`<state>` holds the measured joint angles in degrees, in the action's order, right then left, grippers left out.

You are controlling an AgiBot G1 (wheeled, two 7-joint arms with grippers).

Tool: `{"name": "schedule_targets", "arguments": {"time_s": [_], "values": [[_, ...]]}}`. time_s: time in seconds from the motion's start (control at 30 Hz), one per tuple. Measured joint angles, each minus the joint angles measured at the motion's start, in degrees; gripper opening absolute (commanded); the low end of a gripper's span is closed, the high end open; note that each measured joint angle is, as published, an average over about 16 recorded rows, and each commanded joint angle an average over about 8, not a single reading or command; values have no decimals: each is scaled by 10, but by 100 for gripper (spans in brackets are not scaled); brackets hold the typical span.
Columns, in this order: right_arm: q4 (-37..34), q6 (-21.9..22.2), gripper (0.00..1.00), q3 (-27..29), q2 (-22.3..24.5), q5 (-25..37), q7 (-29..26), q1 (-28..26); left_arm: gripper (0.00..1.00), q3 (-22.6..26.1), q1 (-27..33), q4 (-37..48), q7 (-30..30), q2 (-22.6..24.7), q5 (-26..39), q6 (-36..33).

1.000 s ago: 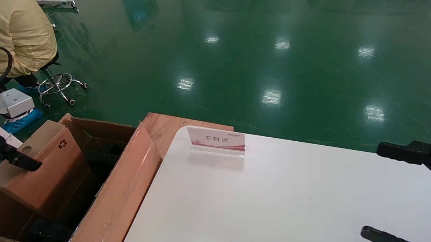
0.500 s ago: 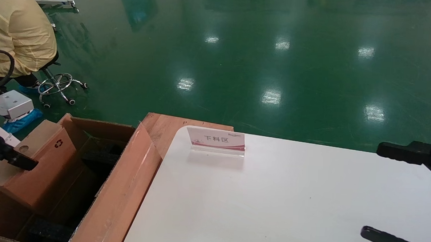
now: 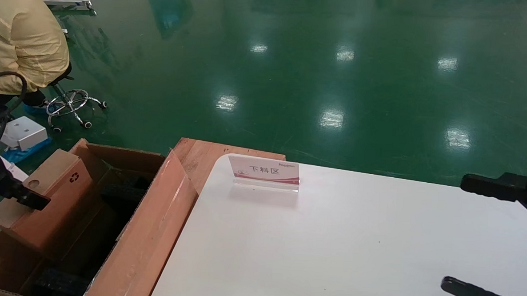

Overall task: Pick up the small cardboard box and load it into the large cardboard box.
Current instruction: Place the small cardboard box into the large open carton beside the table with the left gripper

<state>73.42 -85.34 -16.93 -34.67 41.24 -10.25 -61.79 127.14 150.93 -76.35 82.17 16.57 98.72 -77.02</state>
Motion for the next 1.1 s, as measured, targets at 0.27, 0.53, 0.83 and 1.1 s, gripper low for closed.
{"name": "schedule_targets", "arguments": {"time_s": [0.27,0.53,0.83,1.1], "values": [[0,0,100,0,0,0,0,0,0,8,-16,5,5,-7,7,18],[0,0,100,-1,0,0,0,0,0,17,-35,15,9,-9,11,33],[0,0,100,-1,0,-1,0,0,53,26,-55,36,5,0,9,40],[0,1,100,-1,0,-1,0,0,100,29,-64,47,1,8,5,38]]}}
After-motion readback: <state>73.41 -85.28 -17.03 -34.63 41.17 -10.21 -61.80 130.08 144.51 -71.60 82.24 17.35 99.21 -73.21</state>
